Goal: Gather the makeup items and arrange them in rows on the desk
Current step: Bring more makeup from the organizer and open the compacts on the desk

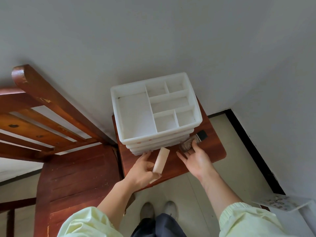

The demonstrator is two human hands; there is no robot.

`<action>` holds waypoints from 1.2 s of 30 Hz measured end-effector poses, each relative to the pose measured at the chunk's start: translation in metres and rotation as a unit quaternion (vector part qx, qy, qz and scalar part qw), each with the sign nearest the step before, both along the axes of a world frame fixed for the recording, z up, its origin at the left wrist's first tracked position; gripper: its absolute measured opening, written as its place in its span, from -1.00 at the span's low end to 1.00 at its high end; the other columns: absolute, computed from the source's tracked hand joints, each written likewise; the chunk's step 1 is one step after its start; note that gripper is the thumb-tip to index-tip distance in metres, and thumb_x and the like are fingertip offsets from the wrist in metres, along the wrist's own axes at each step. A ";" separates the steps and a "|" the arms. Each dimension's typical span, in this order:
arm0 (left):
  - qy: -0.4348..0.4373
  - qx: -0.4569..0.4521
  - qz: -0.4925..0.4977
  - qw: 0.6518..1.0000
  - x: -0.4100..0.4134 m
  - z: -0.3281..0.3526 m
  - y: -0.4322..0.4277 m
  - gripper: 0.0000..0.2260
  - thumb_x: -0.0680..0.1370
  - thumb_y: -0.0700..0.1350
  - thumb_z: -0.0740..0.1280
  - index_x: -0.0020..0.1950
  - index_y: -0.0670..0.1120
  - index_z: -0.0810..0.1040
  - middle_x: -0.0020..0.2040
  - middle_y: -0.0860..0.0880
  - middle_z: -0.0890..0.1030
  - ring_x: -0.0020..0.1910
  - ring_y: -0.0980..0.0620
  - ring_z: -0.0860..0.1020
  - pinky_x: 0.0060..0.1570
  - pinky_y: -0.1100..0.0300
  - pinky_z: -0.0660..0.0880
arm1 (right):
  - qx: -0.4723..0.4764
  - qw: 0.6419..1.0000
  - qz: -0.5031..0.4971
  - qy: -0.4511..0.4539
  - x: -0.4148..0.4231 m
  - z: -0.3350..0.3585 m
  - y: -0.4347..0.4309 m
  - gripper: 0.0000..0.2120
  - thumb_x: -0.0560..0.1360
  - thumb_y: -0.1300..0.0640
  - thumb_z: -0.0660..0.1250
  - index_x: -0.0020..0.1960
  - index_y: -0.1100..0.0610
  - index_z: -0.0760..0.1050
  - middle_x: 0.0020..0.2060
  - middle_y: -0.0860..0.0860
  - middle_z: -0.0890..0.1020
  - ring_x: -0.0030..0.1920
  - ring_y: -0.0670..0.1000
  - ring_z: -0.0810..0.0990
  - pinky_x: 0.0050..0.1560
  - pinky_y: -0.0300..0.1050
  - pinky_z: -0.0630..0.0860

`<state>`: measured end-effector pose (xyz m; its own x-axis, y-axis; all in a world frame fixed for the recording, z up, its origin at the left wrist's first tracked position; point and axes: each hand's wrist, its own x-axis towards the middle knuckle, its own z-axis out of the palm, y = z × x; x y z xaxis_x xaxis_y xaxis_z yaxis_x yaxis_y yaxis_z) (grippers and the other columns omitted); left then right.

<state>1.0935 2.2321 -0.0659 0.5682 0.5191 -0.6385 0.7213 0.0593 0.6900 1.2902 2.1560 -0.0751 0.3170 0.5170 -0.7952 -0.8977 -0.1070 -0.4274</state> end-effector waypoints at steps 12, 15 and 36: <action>-0.012 -0.057 -0.001 0.998 0.019 0.029 -0.010 -0.81 0.29 0.01 0.45 -0.20 -0.07 0.67 0.26 0.05 0.54 0.29 -0.03 0.44 0.29 -0.05 0.38 | -0.019 0.998 0.032 -0.049 0.003 0.037 -0.040 -0.67 0.65 0.08 0.14 0.38 0.17 0.34 0.16 0.25 0.60 0.20 0.17 0.57 0.27 0.17 0.46; -0.025 -0.078 -0.039 0.996 0.027 0.058 -0.022 -0.84 0.40 -0.08 0.47 -0.07 -0.11 0.67 0.02 0.00 0.63 0.04 0.01 0.55 0.11 0.08 0.48 | -0.008 0.997 0.025 -0.077 -0.002 0.071 -0.072 -0.74 0.64 0.09 0.15 0.27 0.18 0.39 0.10 0.28 0.63 0.15 0.19 0.62 0.21 0.14 0.50; -0.118 -0.180 -0.418 0.883 0.061 0.177 -0.291 -0.88 0.48 -0.26 0.39 0.00 -0.23 0.61 -0.08 -0.16 0.70 -0.16 -0.01 0.68 -0.06 0.14 0.59 | -0.119 0.901 -0.333 -0.251 -0.203 0.192 -0.428 -0.74 0.56 0.08 0.31 0.13 0.25 0.48 -0.01 0.22 0.69 0.01 0.14 0.69 0.04 -0.03 0.58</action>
<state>1.1550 1.9412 0.1111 0.7954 -0.3571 -0.4897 0.4560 -0.1796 0.8717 1.0867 1.7281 0.1170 0.8444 -0.0871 -0.5285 -0.4968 0.2417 -0.8336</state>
